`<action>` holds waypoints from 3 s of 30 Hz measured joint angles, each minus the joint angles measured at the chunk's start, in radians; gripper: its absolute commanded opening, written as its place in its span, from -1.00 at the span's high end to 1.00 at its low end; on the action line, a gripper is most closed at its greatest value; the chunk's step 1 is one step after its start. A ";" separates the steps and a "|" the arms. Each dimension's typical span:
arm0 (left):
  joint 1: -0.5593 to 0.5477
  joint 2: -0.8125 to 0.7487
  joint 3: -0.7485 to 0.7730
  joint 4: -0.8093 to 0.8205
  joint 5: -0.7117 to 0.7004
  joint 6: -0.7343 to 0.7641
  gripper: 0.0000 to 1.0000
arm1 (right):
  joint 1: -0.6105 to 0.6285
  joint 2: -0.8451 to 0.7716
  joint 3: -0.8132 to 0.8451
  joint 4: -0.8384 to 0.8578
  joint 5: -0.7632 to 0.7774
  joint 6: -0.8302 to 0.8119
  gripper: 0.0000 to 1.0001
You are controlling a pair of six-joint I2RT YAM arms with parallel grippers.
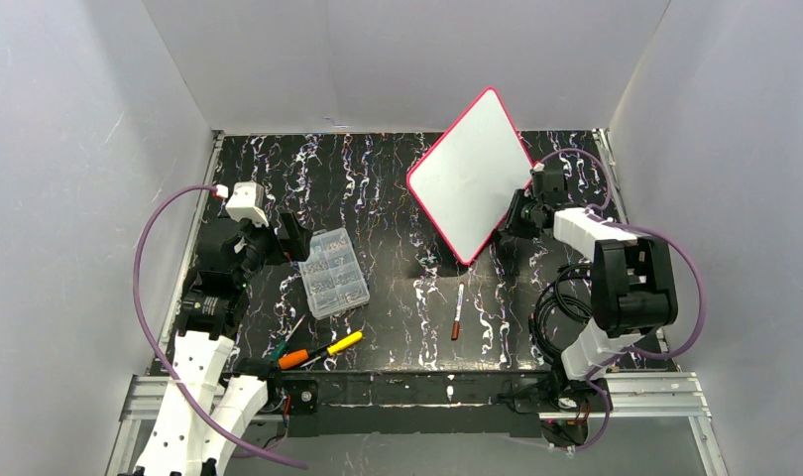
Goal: Write a sentence on the whiteboard
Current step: Adjust the whiteboard at the center of the board.
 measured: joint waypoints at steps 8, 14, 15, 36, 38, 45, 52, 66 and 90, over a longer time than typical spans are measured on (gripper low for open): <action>0.000 0.000 0.000 0.000 0.000 0.000 -0.99 | 0.010 -0.116 -0.093 -0.044 0.019 -0.064 -0.04; 0.000 0.000 0.000 0.000 0.000 0.000 -0.99 | 0.018 -0.189 -0.151 -0.035 -0.017 -0.145 -0.13; 0.000 0.000 0.000 0.000 0.000 0.000 -0.99 | 0.022 -0.193 -0.154 -0.032 -0.028 -0.166 -0.13; -0.005 0.008 0.000 0.000 0.000 0.000 -0.99 | 0.053 -0.029 -0.062 0.008 -0.126 -0.427 0.06; -0.005 0.009 0.000 0.000 0.000 0.000 -0.99 | 0.074 -0.029 -0.062 0.008 -0.114 -0.439 0.06; -0.005 0.011 0.000 -0.001 0.000 0.000 -0.99 | 0.162 -0.030 -0.064 0.023 -0.067 -0.448 0.03; -0.005 0.011 0.000 -0.001 0.000 0.000 -0.99 | 0.234 -0.035 -0.077 0.050 0.030 -0.446 -0.05; -0.005 0.011 0.000 -0.005 0.000 0.000 -0.99 | 0.320 0.016 -0.075 0.119 0.152 -0.477 -0.01; -0.005 0.011 0.000 -0.008 0.000 0.000 -0.99 | 0.478 0.016 -0.117 0.235 0.266 -0.464 0.97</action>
